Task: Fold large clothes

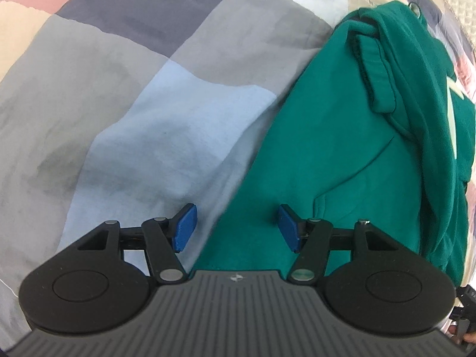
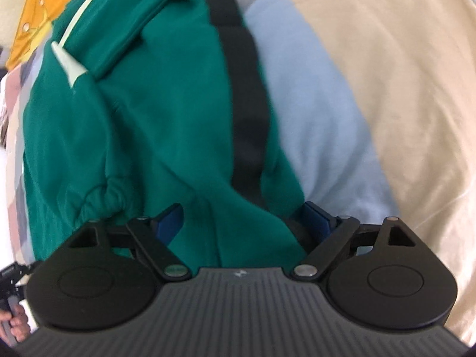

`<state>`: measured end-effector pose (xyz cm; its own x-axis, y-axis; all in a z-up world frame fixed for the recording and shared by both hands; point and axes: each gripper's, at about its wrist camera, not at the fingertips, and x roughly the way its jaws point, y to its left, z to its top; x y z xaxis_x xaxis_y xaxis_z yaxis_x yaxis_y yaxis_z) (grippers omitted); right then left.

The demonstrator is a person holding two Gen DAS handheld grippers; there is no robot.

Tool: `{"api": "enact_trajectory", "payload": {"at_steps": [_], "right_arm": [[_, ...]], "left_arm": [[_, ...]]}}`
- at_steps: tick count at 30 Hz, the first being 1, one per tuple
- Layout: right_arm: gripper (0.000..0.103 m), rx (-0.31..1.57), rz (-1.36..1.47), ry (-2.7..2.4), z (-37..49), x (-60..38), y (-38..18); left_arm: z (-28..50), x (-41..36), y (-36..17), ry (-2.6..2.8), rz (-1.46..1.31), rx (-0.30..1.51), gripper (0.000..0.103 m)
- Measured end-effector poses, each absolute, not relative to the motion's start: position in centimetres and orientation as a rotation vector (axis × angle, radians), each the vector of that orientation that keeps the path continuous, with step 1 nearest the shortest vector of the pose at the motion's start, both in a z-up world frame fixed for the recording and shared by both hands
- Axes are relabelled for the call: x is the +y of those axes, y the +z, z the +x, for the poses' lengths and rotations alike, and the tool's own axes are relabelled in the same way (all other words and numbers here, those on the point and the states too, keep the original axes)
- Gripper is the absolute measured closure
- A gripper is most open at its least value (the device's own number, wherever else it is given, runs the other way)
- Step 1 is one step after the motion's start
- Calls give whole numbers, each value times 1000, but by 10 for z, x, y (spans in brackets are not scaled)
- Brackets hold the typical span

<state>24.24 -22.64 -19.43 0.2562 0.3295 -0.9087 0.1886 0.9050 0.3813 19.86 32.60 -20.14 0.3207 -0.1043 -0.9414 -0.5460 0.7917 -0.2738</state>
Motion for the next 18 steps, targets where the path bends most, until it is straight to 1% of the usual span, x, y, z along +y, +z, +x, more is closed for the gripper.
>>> {"api": "enact_trajectory", "payload": {"at_steps": [8,11,15,16,17,18], "right_arm": [[14,1238,691,399,230,-233,-183],[14,1232,697,430,228,-229,-184],[15,1255,684,341,229,-227,-188],[16,1260,676,311,230,-228,-186],[16,1261,663,282,231,-230,-185],[16,1263,653,262,231,-230,-186]], "left_arm": [[200,320,-195,200,-671,1211,36],[192,321,-193,135,-732,1159,37],[184,325,-186,88,-778,1113,38],[183,325,-184,78,-779,1106,41],[183,324,-182,57,-779,1094,46],[182,323,-179,21,-790,1085,47]]}}
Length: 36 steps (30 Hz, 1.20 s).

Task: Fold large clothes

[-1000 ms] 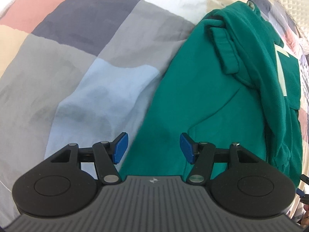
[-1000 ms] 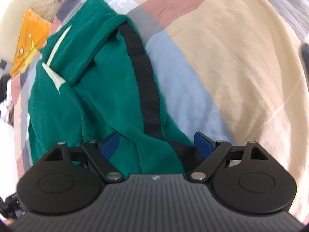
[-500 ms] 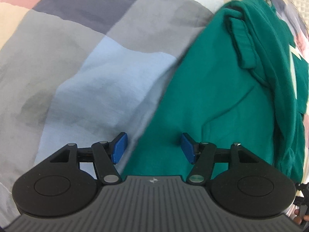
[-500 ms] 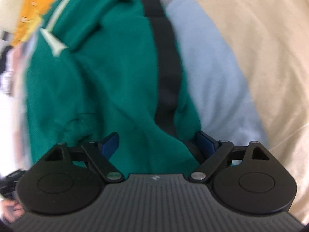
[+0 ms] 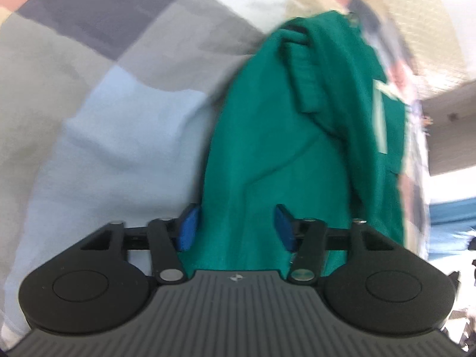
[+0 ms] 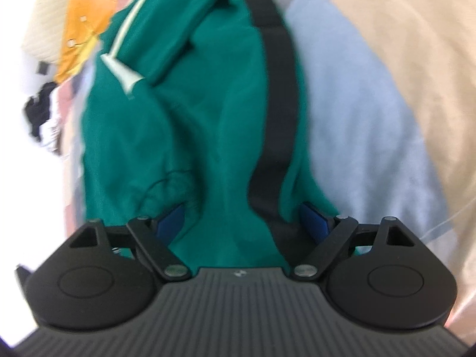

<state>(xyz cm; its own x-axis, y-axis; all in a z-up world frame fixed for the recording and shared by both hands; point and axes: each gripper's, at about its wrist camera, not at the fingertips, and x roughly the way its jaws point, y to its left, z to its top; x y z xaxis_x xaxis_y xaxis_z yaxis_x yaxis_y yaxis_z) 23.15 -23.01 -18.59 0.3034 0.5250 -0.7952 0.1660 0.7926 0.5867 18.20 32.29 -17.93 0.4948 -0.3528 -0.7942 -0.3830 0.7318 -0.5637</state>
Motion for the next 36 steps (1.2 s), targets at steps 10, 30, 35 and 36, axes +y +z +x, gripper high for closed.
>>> {"api": "enact_trajectory", "payload": {"at_steps": [10,30,35,36], "right_arm": [[18,1262,527,103,239,-228,-192],[90,1181,511,266,197,-216,-144],[91,1038,659,346,175,-249,-110],[91,1007,680,359,170,-255,-103]], "left_arm": [[202,308,-195,154,-640,1226,46],[168,304,-131,64,-685,1060,94],[138,318,-87,27,-778,895,94],[135,318,-79,23,-789,868,95]]}}
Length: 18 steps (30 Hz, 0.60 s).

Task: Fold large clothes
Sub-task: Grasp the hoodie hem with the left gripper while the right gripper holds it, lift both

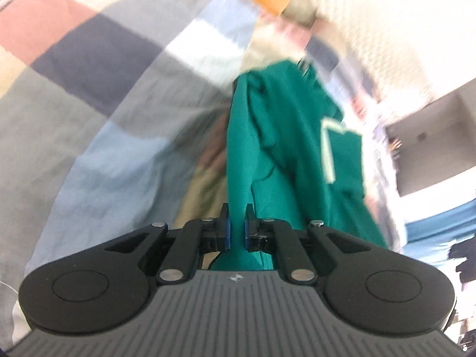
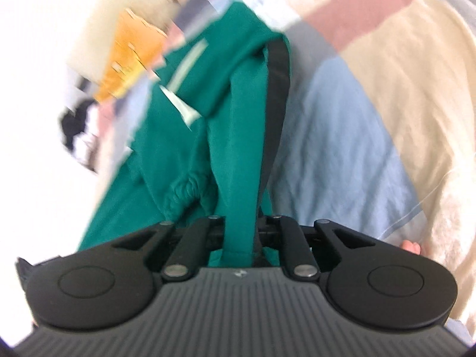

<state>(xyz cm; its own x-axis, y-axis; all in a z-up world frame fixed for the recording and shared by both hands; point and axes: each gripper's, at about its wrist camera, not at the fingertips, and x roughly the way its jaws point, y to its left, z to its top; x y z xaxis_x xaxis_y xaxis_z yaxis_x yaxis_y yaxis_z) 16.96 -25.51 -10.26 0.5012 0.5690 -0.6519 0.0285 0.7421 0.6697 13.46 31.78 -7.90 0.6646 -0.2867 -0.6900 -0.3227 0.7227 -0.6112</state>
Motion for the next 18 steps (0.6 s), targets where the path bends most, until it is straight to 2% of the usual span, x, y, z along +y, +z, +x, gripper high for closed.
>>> {"api": "enact_trajectory", "payload": {"at_steps": [8,18], "right_arm": [[92,817,806,461,141,-296,-41],[91,669,796,521,65,-328,26]], "left_arm": [[80,322,-27,-21,-901,688,96],[-37,304,26,-127,-932,566,96]]}}
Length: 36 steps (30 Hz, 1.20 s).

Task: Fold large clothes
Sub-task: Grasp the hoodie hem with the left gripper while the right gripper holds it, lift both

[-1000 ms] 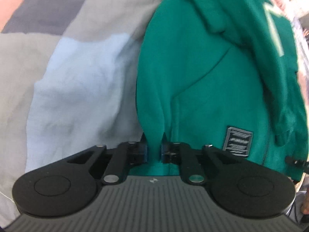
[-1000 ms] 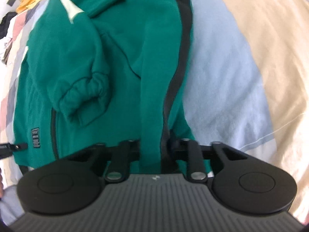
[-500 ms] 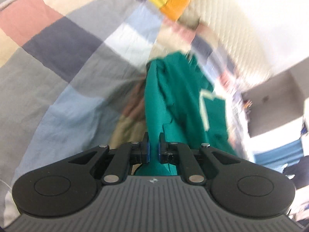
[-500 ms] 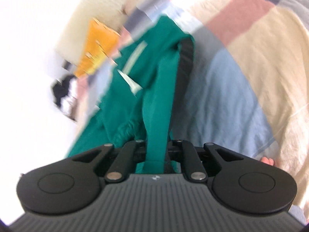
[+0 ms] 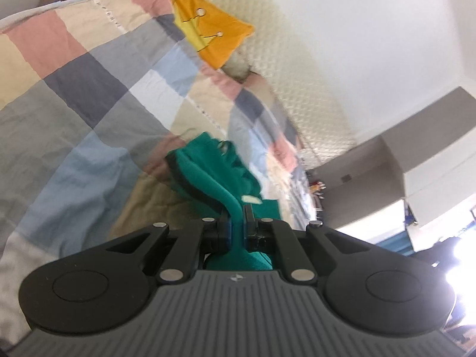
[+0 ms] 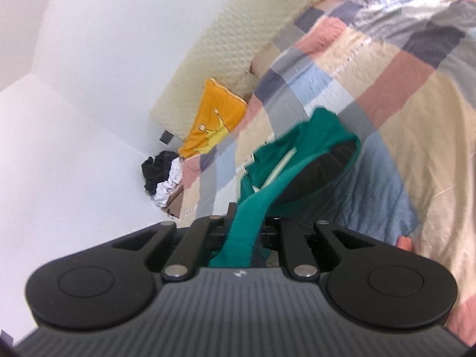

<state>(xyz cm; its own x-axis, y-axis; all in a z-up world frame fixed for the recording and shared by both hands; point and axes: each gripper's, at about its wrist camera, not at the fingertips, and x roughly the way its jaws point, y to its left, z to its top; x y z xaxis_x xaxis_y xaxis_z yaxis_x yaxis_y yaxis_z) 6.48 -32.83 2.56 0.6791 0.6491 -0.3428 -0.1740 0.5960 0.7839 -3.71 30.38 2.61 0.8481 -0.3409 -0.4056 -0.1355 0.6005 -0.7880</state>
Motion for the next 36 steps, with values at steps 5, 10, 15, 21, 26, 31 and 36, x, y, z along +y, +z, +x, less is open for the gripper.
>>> {"api": "enact_trajectory", "payload": {"at_steps": [5,10,15,21,26,31,36], "right_arm": [[91,630,808,497,32,-344,32],[91,655,801,452,73,-328,23],[91,667,887,378,150,-321,5],[91,664,935,261,238,-305,-19],[91,664,1017,176,299,-298,-62],[91,688,1073,132,340,-289,-117],[91,718,984,123,370,-275,-148]], "left_arm": [[-75,292,34,-163,-944,537,96],[-27,287,33,-104,-938,541,96],[68,300,22,-11,-1019,519,95],[180,293,15,121,-961,511,95],[260,292,-15,184,-935,512,95],[321,298,-70,235,-917,534,95],[364,315,-127,256,-954,566,94]]}}
